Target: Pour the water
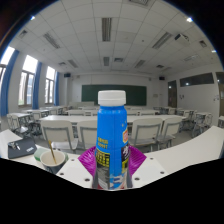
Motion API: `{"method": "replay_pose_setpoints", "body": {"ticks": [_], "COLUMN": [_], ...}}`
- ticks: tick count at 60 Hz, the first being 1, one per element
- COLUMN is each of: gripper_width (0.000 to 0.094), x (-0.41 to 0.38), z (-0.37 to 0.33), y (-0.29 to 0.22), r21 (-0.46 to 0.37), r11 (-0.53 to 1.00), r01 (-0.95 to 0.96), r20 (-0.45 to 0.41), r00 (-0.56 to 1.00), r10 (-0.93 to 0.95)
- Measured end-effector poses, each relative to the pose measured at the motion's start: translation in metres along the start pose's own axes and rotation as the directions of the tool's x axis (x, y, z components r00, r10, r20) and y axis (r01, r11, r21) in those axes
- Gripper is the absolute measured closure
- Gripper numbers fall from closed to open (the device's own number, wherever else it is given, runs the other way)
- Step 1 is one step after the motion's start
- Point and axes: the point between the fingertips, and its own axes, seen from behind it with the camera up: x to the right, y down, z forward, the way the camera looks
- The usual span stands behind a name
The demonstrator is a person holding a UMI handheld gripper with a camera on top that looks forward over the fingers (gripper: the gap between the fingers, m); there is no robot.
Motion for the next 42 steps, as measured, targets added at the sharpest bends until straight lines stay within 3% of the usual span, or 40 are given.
{"method": "replay_pose_setpoints", "body": {"ticks": [6,8,9,16,23,27,33,42], "gripper_width": [0.0555,0.0543,0.055,0.0551,0.0325,0.0066,0.0089,0.0093], "x": [0.021,-0.004,-0.005,0.006,0.01,0.013,0.017,-0.016], "z": [0.012,0.002,0.003,0.006,0.008,-0.008,-0.035,-0.117], "y": [0.04,0.048,0.041,0.045,0.048,0.055,0.046,0.052], "r21": [-0.076,-0.091,-0.06,-0.063,-0.097,-0.163,-0.126,-0.127], "r11": [0.997,0.995,0.997,0.998,0.995,0.986,0.989,0.99], "r01": [0.027,0.038,0.039,0.007,-0.028,-0.044,-0.074,-0.055], "r20": [0.045,0.051,0.05,0.052,0.054,0.035,0.027,0.099], "r00": [0.999,0.998,0.998,0.999,0.998,0.998,0.997,0.993], "r10": [-0.024,-0.033,-0.036,-0.004,0.034,0.05,0.078,0.067]}}
